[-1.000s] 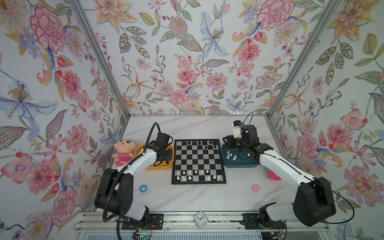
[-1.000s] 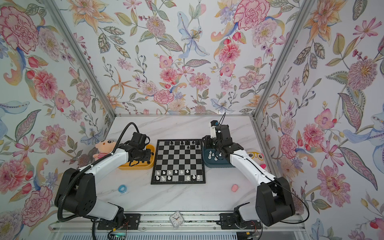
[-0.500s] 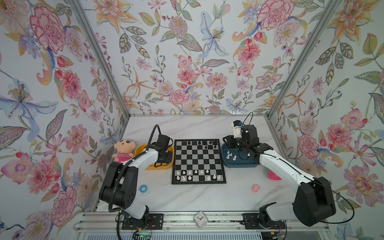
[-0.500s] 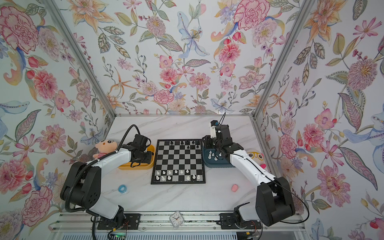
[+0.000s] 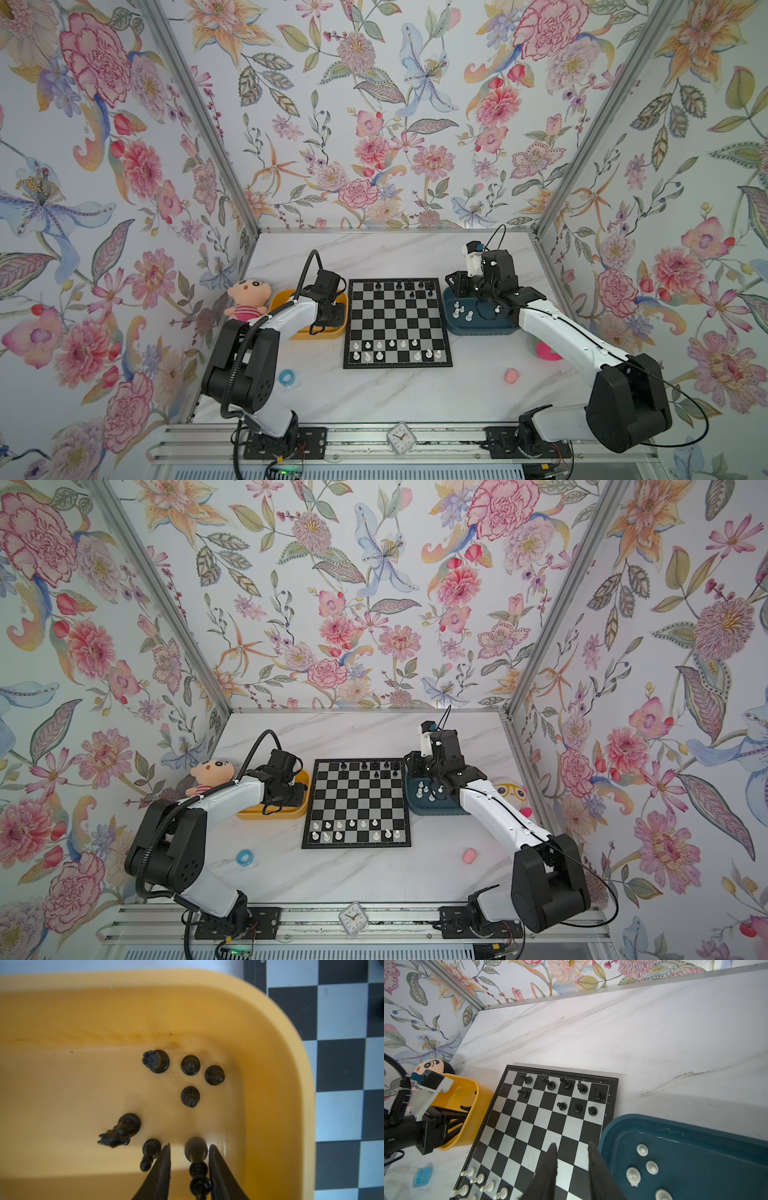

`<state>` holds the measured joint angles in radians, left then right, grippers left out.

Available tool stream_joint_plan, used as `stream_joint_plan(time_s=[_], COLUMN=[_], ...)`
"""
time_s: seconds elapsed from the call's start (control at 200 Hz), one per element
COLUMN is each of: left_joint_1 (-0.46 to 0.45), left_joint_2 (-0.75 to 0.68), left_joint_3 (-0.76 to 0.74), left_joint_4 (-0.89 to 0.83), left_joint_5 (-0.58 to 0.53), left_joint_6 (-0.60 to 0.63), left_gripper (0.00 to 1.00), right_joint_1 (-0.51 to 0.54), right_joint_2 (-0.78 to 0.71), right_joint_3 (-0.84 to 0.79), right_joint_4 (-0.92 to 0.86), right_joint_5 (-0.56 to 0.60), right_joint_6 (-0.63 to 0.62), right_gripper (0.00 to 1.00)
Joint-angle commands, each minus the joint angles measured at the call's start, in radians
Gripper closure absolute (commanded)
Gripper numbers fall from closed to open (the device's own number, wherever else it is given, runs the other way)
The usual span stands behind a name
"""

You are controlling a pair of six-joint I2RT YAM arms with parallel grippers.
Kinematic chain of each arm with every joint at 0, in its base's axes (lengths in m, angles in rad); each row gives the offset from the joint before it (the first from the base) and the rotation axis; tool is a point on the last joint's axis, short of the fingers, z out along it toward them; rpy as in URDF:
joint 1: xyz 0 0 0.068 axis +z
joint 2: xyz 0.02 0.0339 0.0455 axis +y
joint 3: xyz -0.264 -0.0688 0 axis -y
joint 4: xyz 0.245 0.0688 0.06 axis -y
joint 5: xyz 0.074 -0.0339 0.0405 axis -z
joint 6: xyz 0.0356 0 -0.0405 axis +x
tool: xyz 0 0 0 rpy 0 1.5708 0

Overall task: Set up the chess pieces on the board
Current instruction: 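Lower the left gripper and close it on a black queen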

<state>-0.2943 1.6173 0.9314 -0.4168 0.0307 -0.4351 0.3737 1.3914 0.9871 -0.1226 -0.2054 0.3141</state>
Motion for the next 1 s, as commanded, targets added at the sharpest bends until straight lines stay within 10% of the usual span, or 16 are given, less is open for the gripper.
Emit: stream_joint_plan(time_s=[0.0,0.996], left_joint_1=[0.013,0.007], left_joint_2=[0.019,-0.021], left_joint_3=[0.002,0.02], left_joint_4=[0.01,-0.02], left_joint_5=[0.019,0.008], left_joint_6=[-0.004,0.002], left_gripper=[0.67,0.88], right_joint_1=[0.007,0.01], right_joint_2=[-0.019,-0.029], right_joint_3=[-0.01,-0.021], right_joint_4=[-0.005,0.002], right_joint_5=[0.0,0.002], right_joint_6=[0.001,0.009], right_gripper=[0.73,0.73])
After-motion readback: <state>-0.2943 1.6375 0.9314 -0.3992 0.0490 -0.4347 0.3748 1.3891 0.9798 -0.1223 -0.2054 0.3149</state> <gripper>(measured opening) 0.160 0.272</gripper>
